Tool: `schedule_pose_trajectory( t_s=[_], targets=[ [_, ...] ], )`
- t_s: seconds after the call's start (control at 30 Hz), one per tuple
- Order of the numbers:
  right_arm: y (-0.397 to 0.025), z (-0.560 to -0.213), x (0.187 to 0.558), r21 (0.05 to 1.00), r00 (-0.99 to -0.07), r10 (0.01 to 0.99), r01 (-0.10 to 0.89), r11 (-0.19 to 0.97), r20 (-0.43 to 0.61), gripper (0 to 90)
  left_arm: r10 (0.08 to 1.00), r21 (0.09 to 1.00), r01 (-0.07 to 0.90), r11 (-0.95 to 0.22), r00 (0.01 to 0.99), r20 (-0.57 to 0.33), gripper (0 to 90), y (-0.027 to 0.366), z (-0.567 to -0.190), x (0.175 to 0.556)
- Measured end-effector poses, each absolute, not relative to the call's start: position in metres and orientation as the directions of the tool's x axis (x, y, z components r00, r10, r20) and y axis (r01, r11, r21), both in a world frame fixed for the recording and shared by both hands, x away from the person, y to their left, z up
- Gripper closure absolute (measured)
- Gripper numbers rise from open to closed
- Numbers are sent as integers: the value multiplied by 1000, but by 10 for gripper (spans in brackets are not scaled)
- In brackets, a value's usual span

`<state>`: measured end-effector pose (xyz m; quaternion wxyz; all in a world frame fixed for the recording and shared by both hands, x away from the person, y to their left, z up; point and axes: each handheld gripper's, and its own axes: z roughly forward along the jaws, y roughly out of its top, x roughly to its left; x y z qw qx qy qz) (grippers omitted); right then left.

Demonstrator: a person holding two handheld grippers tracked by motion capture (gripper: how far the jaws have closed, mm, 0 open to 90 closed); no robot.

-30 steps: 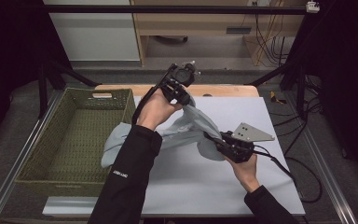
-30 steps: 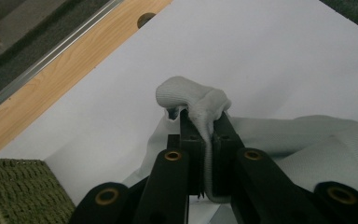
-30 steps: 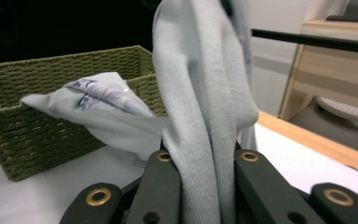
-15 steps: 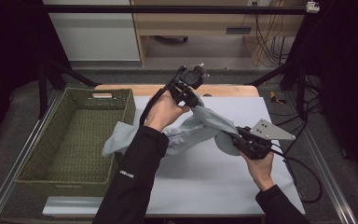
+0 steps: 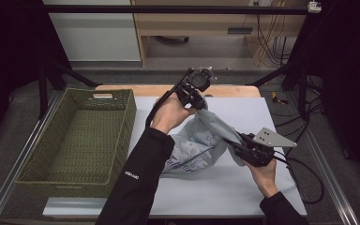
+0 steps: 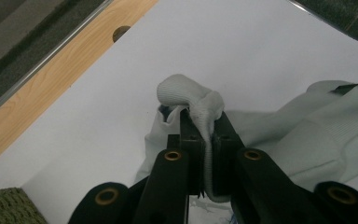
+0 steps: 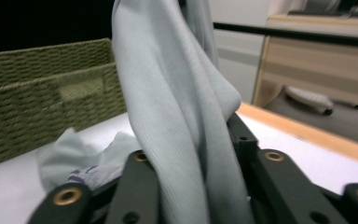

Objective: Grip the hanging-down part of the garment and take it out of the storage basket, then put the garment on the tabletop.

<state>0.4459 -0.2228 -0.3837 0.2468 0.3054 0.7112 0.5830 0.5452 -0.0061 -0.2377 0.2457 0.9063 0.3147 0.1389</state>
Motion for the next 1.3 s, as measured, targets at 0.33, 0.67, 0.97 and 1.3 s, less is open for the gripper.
schedule_pose_trajectory(
  t_s=[0.33,0.67,0.97,1.3],
  targets=[
    [-221,-404,441,979,-689,724,171,108,40,96,648,520,516,-681,755,101,850,1,-263,553],
    [-243,-405,433,985,-629,774,167,50,68,33,636,517,510,-688,766,92,848,5,-274,548],
    [-262,-414,429,987,-592,804,157,38,63,13,629,524,499,-690,771,94,846,6,-296,545],
    [-269,-420,421,989,-570,820,140,45,44,5,626,515,508,-691,776,74,841,13,-333,542]
  ],
)
